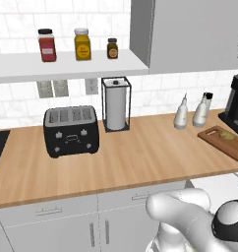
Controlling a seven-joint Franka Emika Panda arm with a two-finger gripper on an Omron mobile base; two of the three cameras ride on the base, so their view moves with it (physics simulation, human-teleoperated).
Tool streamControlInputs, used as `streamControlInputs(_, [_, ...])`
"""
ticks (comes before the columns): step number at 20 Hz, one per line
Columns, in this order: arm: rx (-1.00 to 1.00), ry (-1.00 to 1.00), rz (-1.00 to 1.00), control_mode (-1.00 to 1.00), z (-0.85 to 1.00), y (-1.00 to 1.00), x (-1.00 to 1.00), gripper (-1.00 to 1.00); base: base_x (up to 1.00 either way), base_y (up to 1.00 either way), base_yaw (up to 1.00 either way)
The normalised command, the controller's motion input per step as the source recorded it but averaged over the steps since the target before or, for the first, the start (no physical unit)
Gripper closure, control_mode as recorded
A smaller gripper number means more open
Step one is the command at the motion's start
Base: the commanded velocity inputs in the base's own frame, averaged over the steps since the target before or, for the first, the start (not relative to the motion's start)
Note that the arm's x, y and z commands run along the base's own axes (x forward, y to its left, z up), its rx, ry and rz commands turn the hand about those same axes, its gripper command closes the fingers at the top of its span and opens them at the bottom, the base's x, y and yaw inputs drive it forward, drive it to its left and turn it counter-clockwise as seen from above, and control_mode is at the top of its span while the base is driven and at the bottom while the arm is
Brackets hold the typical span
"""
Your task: Place the appropriate cutting tool for cutting the potato skin on the cutting board.
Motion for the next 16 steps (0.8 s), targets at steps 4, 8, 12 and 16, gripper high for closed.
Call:
streamControlInputs(4, [0.0, 0.01, 0.0, -1.0, -0.08, -0.28, -0.12, -1.0, 0.0, 0.0, 0.0])
streamControlInputs(8, [0.0, 0.07, 0.01, -1.0, -0.01, -0.26, 0.41, -1.0, 0.0, 0.0, 0.0])
streamControlInputs(12, [0.0, 0.03, 0.0, -1.0, 0.0, -0.37, 0.28, -1.0, 0.0, 0.0, 0.0])
streamControlInputs(16, [0.0, 0.06, 0.0, -1.0, 0.0, -0.4, 0.24, -1.0, 0.0, 0.0, 0.0])
